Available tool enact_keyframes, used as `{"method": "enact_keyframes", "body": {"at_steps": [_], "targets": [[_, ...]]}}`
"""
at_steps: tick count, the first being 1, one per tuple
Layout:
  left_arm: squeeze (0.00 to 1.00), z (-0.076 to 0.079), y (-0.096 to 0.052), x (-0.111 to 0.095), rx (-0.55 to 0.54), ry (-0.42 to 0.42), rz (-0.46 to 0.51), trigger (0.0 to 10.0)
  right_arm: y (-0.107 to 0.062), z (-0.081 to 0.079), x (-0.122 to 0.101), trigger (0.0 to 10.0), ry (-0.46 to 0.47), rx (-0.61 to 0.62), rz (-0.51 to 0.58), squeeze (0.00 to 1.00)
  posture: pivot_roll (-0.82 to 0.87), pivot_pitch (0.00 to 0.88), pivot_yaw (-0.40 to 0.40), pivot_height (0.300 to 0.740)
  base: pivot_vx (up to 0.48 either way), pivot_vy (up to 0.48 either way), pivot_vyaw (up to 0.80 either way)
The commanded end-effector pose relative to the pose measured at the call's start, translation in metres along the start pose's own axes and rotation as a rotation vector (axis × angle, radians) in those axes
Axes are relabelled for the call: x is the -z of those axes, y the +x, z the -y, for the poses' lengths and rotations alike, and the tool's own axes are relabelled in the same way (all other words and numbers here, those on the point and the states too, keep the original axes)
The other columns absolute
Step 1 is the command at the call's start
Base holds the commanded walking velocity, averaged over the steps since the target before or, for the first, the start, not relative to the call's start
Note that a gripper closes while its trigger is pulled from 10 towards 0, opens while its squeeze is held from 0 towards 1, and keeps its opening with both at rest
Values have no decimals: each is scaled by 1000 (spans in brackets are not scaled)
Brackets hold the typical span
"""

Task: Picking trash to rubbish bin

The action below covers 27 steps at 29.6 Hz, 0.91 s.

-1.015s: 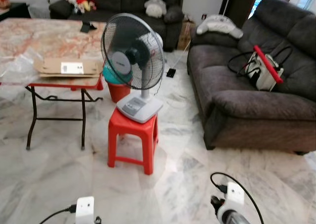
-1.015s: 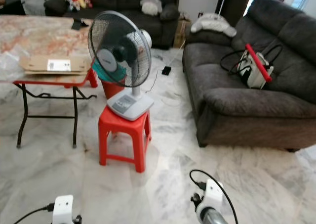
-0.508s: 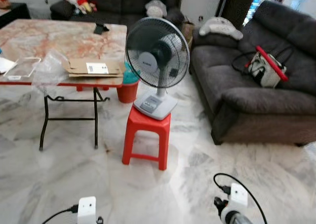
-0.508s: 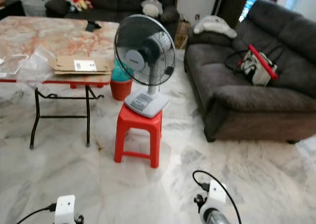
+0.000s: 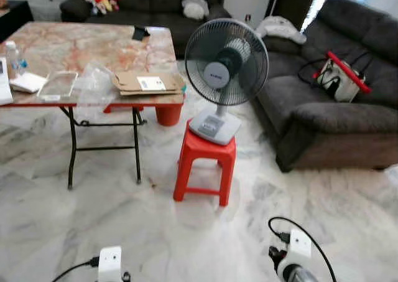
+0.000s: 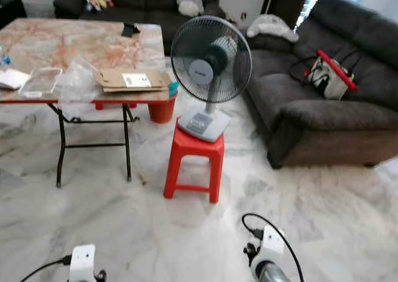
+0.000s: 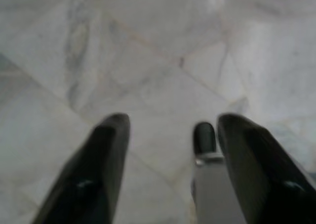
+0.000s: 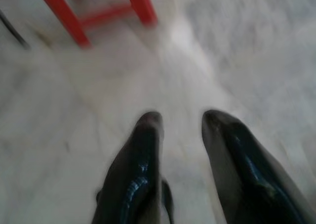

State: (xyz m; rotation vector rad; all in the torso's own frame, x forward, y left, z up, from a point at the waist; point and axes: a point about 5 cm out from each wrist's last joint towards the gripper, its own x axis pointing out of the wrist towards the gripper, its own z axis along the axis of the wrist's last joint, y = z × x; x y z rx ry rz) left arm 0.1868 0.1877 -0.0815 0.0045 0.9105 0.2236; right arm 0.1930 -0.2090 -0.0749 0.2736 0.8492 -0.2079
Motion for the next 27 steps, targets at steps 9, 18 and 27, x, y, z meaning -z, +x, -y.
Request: {"method": "enact_keyframes", "body": {"at_steps": [9, 18, 27], "targets": [[0, -4, 0, 1, -11, 19, -5, 10000, 2, -4, -6, 10000, -10, -11, 16, 0, -115, 0, -85, 740, 0, 302, 0], [0, 2, 3, -24, 9, 14, 104, 10000, 3, -5, -17, 10000, -42, -18, 50, 0, -119, 0, -83, 740, 0, 0, 189], [0, 15, 4, -66, 45, 89, 256, 10000, 7, -16, -53, 10000, -56, -68, 166, 0, -117, 0, -85, 740, 0, 0, 622]]}}
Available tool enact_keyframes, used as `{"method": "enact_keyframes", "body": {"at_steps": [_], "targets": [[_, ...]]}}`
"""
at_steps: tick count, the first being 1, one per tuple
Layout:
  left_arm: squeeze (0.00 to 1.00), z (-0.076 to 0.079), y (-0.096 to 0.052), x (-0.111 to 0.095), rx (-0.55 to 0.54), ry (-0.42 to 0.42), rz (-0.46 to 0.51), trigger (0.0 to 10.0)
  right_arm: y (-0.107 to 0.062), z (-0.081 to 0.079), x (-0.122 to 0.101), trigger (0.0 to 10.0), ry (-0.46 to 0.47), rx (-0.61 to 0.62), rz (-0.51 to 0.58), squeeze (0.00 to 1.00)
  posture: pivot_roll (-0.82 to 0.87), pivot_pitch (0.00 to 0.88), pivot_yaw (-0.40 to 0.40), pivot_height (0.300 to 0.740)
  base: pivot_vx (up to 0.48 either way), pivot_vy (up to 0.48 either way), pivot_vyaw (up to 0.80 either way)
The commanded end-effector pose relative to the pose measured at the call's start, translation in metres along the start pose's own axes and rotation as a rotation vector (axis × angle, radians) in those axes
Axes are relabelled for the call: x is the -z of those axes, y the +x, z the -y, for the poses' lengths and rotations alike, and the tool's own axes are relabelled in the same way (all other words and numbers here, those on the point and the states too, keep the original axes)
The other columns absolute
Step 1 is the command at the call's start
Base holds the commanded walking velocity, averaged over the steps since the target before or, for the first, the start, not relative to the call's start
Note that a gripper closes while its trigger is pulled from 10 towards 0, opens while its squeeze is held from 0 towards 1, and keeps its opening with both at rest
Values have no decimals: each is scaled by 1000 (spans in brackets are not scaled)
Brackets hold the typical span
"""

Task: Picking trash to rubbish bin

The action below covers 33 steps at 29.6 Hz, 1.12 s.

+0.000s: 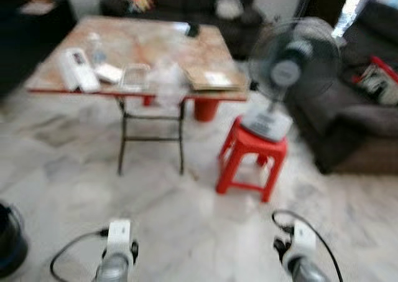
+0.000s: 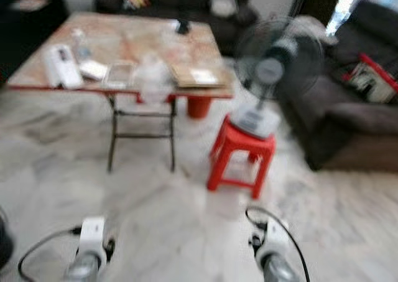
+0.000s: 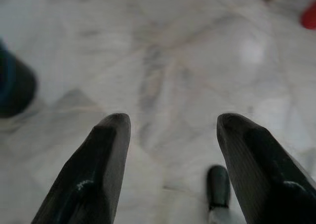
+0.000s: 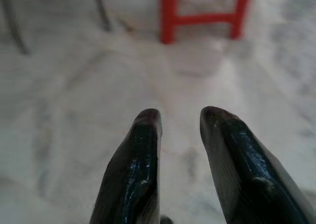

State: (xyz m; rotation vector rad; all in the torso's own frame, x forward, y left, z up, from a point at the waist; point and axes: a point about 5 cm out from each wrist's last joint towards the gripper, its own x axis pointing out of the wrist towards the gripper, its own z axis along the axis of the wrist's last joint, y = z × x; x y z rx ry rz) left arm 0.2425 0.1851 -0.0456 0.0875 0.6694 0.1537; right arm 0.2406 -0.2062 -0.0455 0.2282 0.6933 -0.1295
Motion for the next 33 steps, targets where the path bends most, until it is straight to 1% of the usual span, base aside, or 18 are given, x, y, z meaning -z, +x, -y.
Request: {"method": "enact_keyframes", "body": {"at_steps": [1, 3, 5, 6, 9, 10, 13, 14, 16, 17, 21, 23, 25, 26, 29, 31, 32, 33], "targets": [[0, 6, 2, -12, 10, -1, 45, 10000, 3, -3, -15, 10000, -3, -26, 57, 0, -118, 0, -86, 740, 0, 0, 0], [0, 6, 4, -20, 9, 4, 77, 10000, 5, -9, -26, 10000, -16, -57, 91, 0, -118, 0, -86, 740, 0, 0, 0], [0, 8, 5, -32, 12, 33, 133, 10000, 8, -20, -42, 10000, -39, -105, 142, 0, -118, 0, -86, 740, 0, 0, 0], [0, 8, 5, -32, 12, 33, 133, 10000, 8, -20, -42, 10000, -39, -105, 142, 0, -118, 0, -86, 740, 0, 0, 0], [0, 11, 7, -48, 22, 58, 204, 10000, 11, -35, -60, 10000, -68, -163, 196, 0, -112, 0, -90, 740, 339, 0, 0], [0, 12, 7, -57, 23, 69, 244, 10000, 11, -43, -69, 10000, -82, -194, 235, 0, -110, 0, -90, 740, 349, 0, 0], [0, 13, 7, -65, 23, 75, 276, 10000, 12, -48, -76, 10000, -96, -210, 262, 0, -108, 0, -90, 740, 354, 0, 348], [0, 15, 7, -76, 26, 80, 326, 10000, 12, -55, -85, 10000, -101, -232, 293, 0, -107, 0, -89, 740, 382, 0, 781], [0, 17, 7, -84, 29, 81, 360, 10000, 12, -60, -90, 10000, -102, -250, 312, 0, -107, 0, -89, 740, 382, 0, 781], [0, 20, 6, -97, 34, 116, 419, 10000, 11, -66, -96, 10000, -97, -281, 339, 0, -107, 0, -89, 740, 420, 0, 0], [0, 23, 4, -108, 37, 138, 469, 10000, 11, -72, -101, 10000, -104, -303, 356, 0, -107, 0, -87, 740, 425, 0, 0], [0, 25, 2, -121, 37, 164, 525, 10000, 9, -78, -108, 10000, -109, -332, 387, 0, -109, 0, -85, 740, 441, 0, 0], [0, 25, 2, -121, 37, 164, 525, 10000, 9, -78, -108, 10000, -109, -332, 387, 0, -109, 0, -85, 740, 439, 0, 0], [0, 28, -1, -136, 36, 194, 595, 10000, 7, -85, -117, 10000, -116, -358, 435, 0, -110, 0, -84, 740, 446, 0, 0], [0, 30, -5, -153, 31, 204, 673, 10000, 4, -94, -129, 10000, -128, -379, 504, 0, -110, 0, -83, 740, 444, 0, 0], [0, 30, -5, -153, 31, 204, 673, 10000, 4, -94, -129, 10000, -128, -379, 504, 0, -110, 0, -83, 740, 439, 0, 0], [0, 31, -8, -161, 30, 199, 707, 10000, 1, -100, -137, 10000, -130, -395, 543, 0, -107, 0, -83, 740, 337, 0, 0], [0, 31, -8, -161, 30, 199, 707, 10000, 1, -100, -137, 10000, -130, -395, 543, 0, -107, 0, -83, 740, 337, 0, 0]]}}
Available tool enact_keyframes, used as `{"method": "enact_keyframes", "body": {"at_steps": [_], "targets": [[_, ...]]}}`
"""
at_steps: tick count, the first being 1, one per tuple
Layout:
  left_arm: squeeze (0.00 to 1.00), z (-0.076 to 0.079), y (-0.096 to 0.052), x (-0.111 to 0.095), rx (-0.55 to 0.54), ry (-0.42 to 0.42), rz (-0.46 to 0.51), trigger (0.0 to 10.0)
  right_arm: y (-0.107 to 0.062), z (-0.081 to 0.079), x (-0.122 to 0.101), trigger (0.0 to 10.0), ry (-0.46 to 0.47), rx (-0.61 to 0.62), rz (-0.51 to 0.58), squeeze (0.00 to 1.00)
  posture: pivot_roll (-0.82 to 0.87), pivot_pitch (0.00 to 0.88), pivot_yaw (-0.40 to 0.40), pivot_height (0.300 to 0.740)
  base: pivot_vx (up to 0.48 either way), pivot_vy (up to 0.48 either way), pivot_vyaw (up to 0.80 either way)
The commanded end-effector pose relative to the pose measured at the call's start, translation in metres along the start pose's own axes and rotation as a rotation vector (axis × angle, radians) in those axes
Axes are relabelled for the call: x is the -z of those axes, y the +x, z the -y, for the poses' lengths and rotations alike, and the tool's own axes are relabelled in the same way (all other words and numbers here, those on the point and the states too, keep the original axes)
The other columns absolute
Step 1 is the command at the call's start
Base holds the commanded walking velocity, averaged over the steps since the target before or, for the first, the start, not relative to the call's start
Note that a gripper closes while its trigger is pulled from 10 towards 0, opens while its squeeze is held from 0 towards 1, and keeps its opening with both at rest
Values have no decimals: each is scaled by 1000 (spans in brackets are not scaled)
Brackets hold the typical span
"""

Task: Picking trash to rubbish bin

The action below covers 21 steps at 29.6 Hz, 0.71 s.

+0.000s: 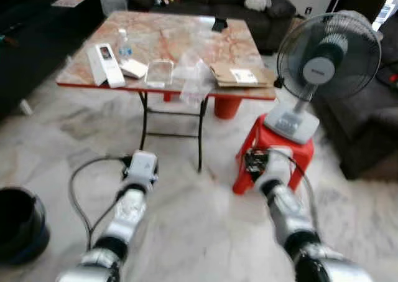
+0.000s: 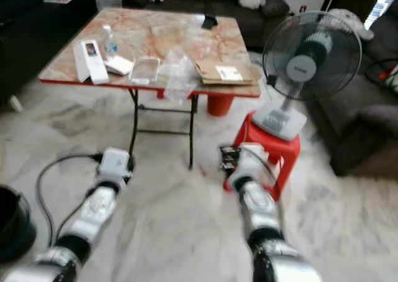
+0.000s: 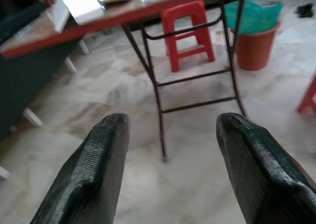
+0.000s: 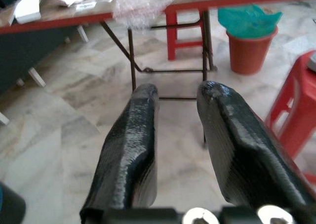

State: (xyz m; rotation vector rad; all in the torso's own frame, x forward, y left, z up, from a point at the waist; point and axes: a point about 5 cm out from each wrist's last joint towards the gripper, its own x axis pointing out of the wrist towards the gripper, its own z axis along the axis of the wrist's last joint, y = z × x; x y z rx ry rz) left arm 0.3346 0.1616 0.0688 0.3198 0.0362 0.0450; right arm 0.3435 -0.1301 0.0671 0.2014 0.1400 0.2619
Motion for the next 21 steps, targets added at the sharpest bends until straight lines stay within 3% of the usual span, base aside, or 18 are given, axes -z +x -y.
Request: {"method": "enact_keyframes", "body": {"at_steps": [1, 2, 4, 5, 21], "targets": [[0, 9, 6, -22, 12, -23, 85, 10000, 1, 9, -14, 10000, -12, 23, 65, 0, -107, 0, -83, 740, 334, 0, 0], [0, 9, 8, -27, 10, -30, 107, 10000, 4, 6, -21, 10000, -6, 13, 96, 914, -108, 0, -83, 740, 341, 0, 0], [0, 9, 9, -31, 8, -34, 122, 10000, 5, 4, -26, 10000, -1, 6, 117, 914, -108, 0, -83, 740, 341, 0, 0], [0, 9, 10, -35, 6, -44, 136, 10000, 7, 1, -31, 10000, 0, -5, 142, 1000, -108, 0, -83, 740, 349, 0, 0], [0, 7, 17, -62, -6, -30, 231, 10000, 15, -17, -52, 10000, -3, -62, 237, 1000, -103, 0, -83, 740, 351, 0, 0]]}}
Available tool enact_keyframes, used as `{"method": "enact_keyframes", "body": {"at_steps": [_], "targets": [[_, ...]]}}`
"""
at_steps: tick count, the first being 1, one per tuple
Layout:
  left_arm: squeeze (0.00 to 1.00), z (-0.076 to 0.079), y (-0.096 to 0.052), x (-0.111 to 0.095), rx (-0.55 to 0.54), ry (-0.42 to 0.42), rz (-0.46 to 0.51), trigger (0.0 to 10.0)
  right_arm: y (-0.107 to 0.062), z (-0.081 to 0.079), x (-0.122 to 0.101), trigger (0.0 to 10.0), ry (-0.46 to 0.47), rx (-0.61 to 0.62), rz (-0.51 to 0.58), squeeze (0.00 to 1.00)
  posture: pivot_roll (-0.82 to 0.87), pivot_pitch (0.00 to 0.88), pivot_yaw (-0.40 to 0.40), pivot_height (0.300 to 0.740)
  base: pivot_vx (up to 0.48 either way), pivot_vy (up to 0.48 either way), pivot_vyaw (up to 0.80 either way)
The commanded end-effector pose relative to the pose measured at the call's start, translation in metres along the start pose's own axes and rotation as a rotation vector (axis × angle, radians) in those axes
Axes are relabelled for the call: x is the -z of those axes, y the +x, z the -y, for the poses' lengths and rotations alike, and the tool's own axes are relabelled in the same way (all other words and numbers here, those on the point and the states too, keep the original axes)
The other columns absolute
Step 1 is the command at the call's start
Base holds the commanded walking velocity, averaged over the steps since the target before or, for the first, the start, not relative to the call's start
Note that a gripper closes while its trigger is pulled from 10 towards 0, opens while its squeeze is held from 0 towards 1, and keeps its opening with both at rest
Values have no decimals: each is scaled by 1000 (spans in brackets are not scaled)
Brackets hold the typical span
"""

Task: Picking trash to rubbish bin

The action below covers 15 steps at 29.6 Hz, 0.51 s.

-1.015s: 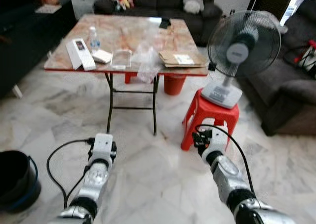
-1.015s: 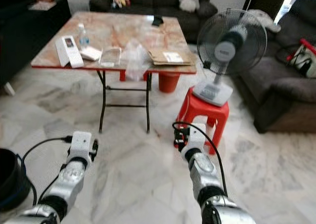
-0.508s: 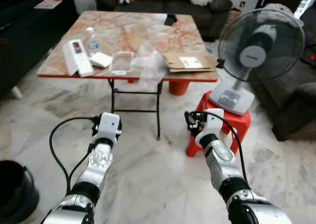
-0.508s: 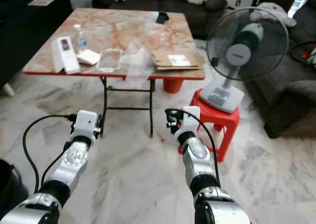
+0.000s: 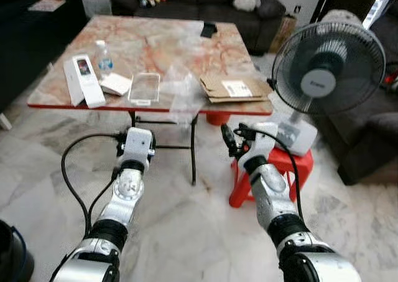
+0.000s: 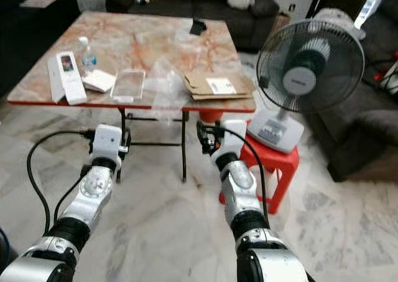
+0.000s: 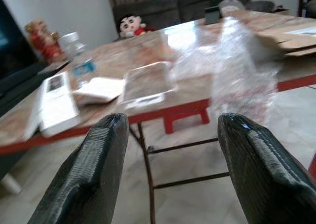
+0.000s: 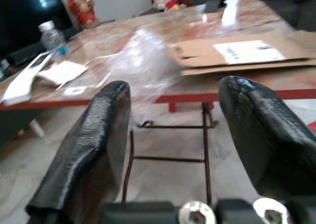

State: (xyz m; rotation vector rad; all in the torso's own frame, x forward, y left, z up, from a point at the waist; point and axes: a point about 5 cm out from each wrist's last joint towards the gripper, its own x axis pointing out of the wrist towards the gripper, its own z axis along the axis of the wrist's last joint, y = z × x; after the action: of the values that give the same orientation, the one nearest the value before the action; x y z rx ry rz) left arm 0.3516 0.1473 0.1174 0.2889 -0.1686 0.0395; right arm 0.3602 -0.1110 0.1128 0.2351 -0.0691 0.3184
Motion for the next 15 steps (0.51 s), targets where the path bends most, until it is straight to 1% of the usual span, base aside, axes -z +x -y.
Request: {"method": "enact_keyframes", "body": {"at_steps": [1, 3, 4, 14, 15], "targets": [[0, 8, 4, -11, 21, 3, 36, 10000, 1, 5, -9, 10000, -8, 11, 37, 1000, -103, 0, -83, 740, 352, 0, 0], [0, 8, 7, -16, 17, 1, 50, 10000, 2, 0, -9, 10000, -17, -3, 36, 1000, -100, 0, -82, 740, 352, 0, 0], [0, 7, 8, -17, 16, 1, 53, 10000, 3, -1, -9, 10000, -19, -6, 36, 0, -99, 0, -82, 740, 352, 0, 0], [0, 6, 10, -24, 17, 12, 70, 10000, 4, -4, -13, 10000, -32, -22, 53, 0, -97, 0, -80, 740, 370, 0, 0], [0, 6, 10, -24, 17, 13, 71, 10000, 5, -5, -13, 10000, -28, -23, 53, 0, -97, 0, -79, 740, 386, 0, 800]]}}
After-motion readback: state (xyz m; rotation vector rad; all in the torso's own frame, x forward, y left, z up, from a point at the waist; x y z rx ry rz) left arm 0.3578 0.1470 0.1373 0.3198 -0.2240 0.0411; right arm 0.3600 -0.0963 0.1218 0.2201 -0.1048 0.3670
